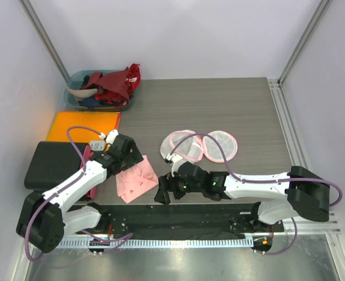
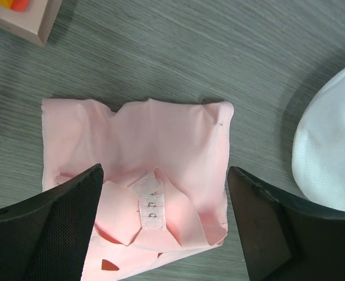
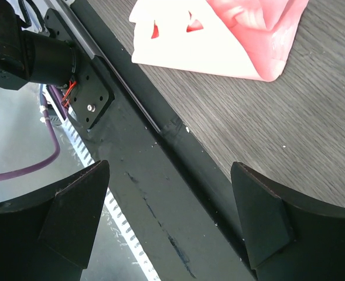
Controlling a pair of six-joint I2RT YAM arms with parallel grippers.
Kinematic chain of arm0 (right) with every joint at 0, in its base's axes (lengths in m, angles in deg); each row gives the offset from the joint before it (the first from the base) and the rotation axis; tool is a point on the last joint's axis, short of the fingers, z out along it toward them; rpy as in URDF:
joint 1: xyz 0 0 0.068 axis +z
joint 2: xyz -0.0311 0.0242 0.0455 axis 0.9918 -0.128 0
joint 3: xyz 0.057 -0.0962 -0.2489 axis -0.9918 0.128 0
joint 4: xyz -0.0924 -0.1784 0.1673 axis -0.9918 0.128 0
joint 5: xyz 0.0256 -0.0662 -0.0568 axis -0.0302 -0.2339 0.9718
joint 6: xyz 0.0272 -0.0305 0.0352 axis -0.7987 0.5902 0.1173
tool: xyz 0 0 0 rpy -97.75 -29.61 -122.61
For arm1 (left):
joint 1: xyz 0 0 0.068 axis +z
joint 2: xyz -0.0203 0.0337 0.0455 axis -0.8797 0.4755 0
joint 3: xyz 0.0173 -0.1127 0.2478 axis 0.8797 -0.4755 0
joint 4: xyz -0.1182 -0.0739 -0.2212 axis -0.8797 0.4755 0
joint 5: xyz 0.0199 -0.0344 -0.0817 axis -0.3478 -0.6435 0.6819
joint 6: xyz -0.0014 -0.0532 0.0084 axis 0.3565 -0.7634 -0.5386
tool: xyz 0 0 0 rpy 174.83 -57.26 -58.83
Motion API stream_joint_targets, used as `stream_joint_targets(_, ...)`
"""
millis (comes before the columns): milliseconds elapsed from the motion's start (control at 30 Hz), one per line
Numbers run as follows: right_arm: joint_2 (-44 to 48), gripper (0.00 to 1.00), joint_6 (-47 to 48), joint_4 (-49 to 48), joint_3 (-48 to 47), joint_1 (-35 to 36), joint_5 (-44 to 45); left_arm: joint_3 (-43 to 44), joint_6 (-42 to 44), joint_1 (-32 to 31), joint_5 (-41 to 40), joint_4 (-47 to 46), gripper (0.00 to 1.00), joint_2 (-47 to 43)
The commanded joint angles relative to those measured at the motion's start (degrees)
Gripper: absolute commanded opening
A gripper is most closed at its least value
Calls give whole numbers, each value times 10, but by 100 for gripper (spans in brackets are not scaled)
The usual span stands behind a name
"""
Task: Place the bra in the laundry bag and zip it closed
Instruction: Adjust the bra at the center of the board.
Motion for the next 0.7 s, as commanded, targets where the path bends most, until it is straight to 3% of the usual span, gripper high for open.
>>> stream_joint_targets(0,13,90,-11,-33,5,1,6,15,13,5,37,11,87,-13)
stream_joint_targets(100,14,90,-9,-36,8,0,7,0,9,5,50,11,95,-34)
stream_joint_targets(400,13,90,-6,-37,10,1,-4,-4,-3,16,8,39,92,-72)
stream_joint_targets(467,11,90,-11,-43,14,1,-6,17,-7,26,24,28,84,-54)
stream_joint_targets(667,21,89,-26,-56,31,3,-7,47,8,39,6,-50,35,21)
